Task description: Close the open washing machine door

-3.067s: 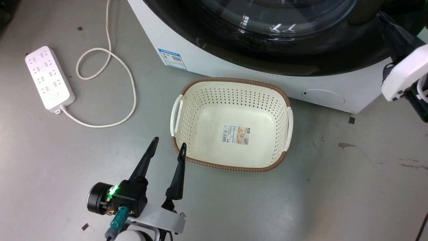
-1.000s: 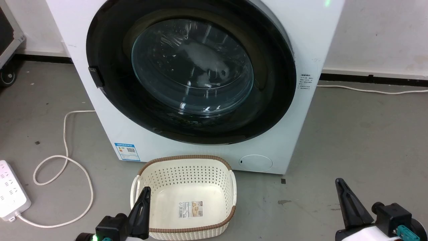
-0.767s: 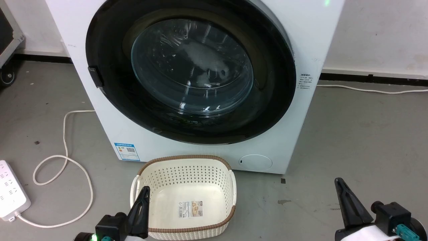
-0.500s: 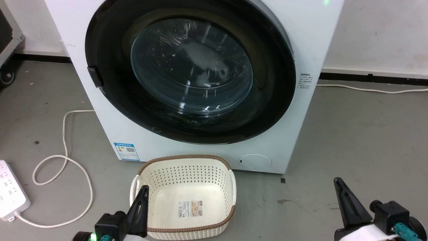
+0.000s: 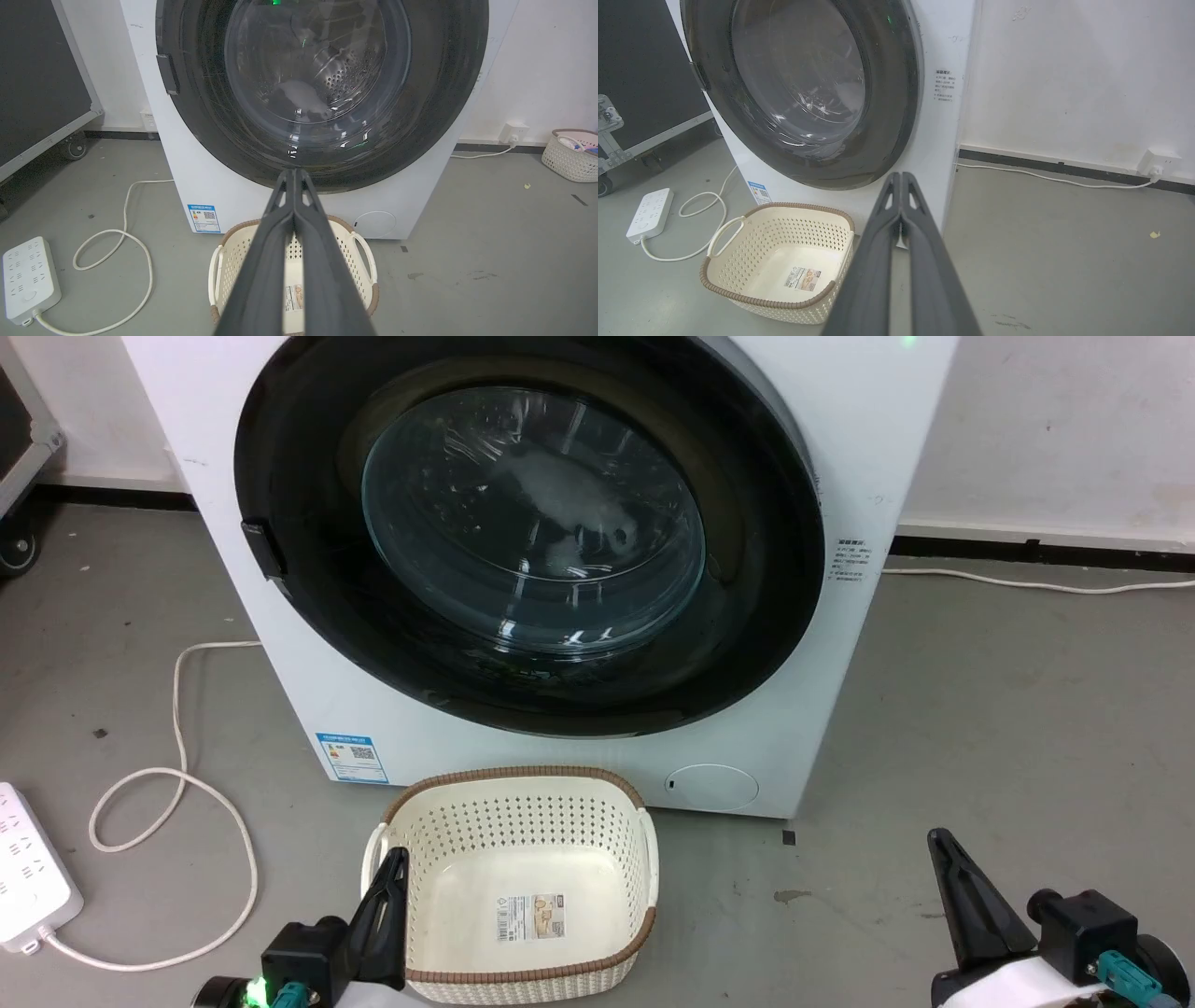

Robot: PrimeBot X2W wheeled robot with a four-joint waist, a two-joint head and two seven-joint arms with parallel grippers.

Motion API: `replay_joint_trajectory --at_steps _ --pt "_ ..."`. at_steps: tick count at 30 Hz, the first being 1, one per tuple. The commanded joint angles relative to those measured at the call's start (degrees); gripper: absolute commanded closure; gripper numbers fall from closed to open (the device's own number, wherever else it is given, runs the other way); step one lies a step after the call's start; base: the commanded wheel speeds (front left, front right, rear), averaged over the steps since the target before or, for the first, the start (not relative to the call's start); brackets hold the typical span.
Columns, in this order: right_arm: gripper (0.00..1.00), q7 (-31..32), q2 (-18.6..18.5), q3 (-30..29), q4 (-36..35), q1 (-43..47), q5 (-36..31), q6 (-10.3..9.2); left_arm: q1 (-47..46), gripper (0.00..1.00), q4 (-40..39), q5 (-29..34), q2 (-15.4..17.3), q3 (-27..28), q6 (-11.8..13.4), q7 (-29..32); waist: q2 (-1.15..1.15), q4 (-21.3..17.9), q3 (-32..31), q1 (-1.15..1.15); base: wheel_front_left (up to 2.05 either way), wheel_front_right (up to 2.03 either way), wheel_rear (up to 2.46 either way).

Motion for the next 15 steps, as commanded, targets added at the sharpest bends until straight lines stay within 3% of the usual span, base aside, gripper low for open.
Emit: replay_joint_trajectory --at_steps 1,15 --pt "1.00 0.2 0.1 0.1 -0.5 -0.6 -0.4 -0.01 -0.8 1.00 -0.4 0.4 0.0 0.1 0.3 0.3 0.00 0.0 0.0 -0.01 0.00 0.00 0.00" --pt "1.00 1.9 0.2 0.4 -1.6 -0.9 -1.0 -0.02 -1.2 1.00 -1.4 1.3 0.0 0.7 0.9 2.2 0.00 -0.2 0.2 -0.01 0.00 0.00 0.00"
